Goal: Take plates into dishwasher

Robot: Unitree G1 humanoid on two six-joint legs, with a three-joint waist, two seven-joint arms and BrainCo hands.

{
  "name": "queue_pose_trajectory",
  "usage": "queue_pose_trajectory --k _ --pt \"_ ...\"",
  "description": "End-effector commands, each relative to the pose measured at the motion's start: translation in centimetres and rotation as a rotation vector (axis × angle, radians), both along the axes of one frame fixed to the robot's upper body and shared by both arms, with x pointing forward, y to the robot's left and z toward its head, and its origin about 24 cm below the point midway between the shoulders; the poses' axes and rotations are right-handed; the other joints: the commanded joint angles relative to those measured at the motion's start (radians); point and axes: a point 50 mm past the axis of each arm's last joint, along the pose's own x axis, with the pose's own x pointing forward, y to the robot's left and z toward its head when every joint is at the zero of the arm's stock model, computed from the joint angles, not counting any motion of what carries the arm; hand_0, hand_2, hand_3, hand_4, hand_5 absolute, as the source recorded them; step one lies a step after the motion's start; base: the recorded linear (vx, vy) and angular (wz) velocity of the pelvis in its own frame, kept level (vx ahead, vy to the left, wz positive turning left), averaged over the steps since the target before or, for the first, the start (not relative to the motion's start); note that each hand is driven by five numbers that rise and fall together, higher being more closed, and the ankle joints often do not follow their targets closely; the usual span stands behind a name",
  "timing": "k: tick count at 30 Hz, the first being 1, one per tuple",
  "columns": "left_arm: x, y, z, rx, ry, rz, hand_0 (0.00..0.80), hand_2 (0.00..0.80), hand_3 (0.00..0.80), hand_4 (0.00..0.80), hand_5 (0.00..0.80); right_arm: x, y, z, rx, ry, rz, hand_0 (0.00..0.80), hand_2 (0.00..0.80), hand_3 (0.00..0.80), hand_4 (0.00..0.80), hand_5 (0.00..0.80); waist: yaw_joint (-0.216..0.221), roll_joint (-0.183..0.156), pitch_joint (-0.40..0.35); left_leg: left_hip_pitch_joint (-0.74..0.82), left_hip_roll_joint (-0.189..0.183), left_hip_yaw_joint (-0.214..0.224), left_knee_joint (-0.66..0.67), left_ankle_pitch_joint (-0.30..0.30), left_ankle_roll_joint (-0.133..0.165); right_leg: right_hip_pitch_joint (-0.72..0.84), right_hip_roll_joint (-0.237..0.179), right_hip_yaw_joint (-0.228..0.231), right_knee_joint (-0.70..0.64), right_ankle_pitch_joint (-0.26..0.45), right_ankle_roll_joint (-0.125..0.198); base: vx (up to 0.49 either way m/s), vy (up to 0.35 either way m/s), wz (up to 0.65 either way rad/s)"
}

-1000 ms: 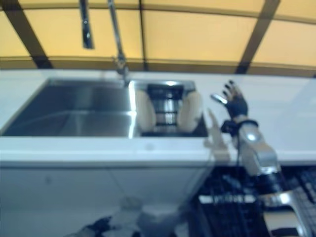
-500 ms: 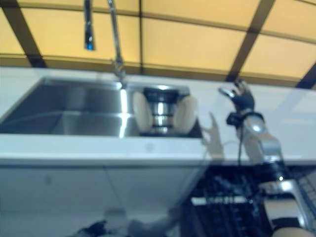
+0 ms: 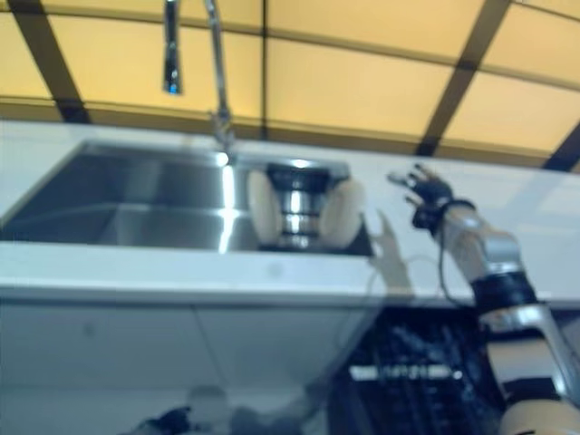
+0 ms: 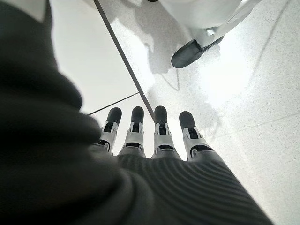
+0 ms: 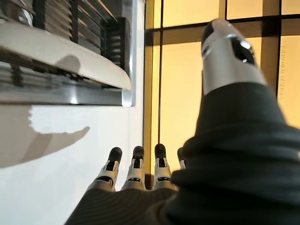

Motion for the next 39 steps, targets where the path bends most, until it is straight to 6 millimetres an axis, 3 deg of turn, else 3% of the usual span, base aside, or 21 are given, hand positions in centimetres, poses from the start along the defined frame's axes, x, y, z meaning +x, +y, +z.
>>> queue_pose_trajectory --k 1,7,15,39 --pt "1.9 0.1 0.6 0.024 -0.015 -0.076 0.0 0.0 0.0 0.0 0.0 1.3 0.0 4.9 0.03 -0.087 0.021 0.0 0.0 0.0 0.0 0.0 0.044 -0.004 0.0 -0.017 -0.025 -0.013 0.004 -0.083 0.008 0.023 -0.087 -0.045 0.042 -0.028 0.109 0.0 0.0 0.0" --pt "1.8 0.4 0.6 0.031 -0.014 -0.082 0.0 0.0 0.0 0.0 0.0 1.5 -0.1 4.2 -0.002 -0.006 0.041 0.0 0.0 0.0 0.0 0.0 0.049 -0.005 0.006 -0.018 -0.026 -0.013 0.004 -0.081 0.007 0.02 -0.088 -0.05 0.043 -0.026 0.108 0.0 0.0 0.0" --pt "1.7 0.4 0.6 0.03 -0.012 -0.084 0.0 0.0 0.0 0.0 0.0 1.7 -1.5 5.0 -0.034 0.054 -0.004 0.0 0.0 0.0 0.0 0.0 0.056 -0.007 0.009 -0.02 -0.025 -0.018 0.004 -0.079 0.0 0.02 -0.085 -0.058 0.043 -0.027 0.107 -0.005 -0.002 0.04" --pt "1.6 0.0 0.5 0.022 -0.016 -0.102 0.0 0.0 0.0 0.0 0.0 2.1 -1.8 5.0 0.021 0.125 -0.016 0.0 0.0 0.0 0.0 0.0 0.08 -0.008 0.026 -0.027 -0.024 -0.034 0.004 -0.074 -0.006 0.019 -0.08 -0.074 0.045 -0.031 0.101 0.0 0.001 0.01"
